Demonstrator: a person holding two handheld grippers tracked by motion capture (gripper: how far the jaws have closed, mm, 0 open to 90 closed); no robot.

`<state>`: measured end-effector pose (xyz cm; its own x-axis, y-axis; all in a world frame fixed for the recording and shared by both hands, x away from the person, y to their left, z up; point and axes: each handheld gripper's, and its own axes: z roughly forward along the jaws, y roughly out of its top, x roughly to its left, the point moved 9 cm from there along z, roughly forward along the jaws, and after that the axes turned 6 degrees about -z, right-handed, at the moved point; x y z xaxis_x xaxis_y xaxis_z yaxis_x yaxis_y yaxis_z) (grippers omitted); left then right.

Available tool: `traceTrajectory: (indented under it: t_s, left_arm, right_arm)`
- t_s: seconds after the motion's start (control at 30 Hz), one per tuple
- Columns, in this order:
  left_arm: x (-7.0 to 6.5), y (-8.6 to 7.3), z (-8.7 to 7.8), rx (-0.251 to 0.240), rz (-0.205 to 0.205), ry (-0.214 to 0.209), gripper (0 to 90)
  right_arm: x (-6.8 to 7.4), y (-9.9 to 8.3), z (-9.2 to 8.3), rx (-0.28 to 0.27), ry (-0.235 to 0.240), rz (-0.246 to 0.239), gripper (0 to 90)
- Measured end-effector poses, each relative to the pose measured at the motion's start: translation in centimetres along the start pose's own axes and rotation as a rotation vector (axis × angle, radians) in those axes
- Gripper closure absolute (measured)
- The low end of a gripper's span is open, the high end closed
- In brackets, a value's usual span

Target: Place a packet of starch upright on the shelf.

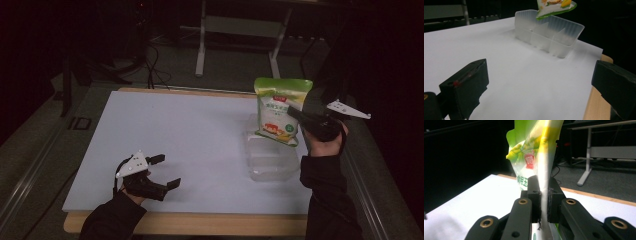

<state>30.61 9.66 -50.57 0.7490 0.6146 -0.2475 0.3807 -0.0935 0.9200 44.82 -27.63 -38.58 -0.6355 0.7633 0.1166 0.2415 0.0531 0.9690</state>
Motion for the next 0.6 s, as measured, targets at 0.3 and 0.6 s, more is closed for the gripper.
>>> traceTrajectory:
  t_s: [0.3,0.6]
  left_arm:
    - [0.0,-0.7,0.0,-0.013,-0.003,-0.008,1.5]
    - [0.4,-0.9,0.0,-0.011,-0.006,-0.004,1.5]
  right_arm:
    - [-2.1,-0.9,2.8,0.031,-0.003,0.036,84.5]
    - [-3.2,-2.3,6.6,0.088,0.001,0.063,84.4]
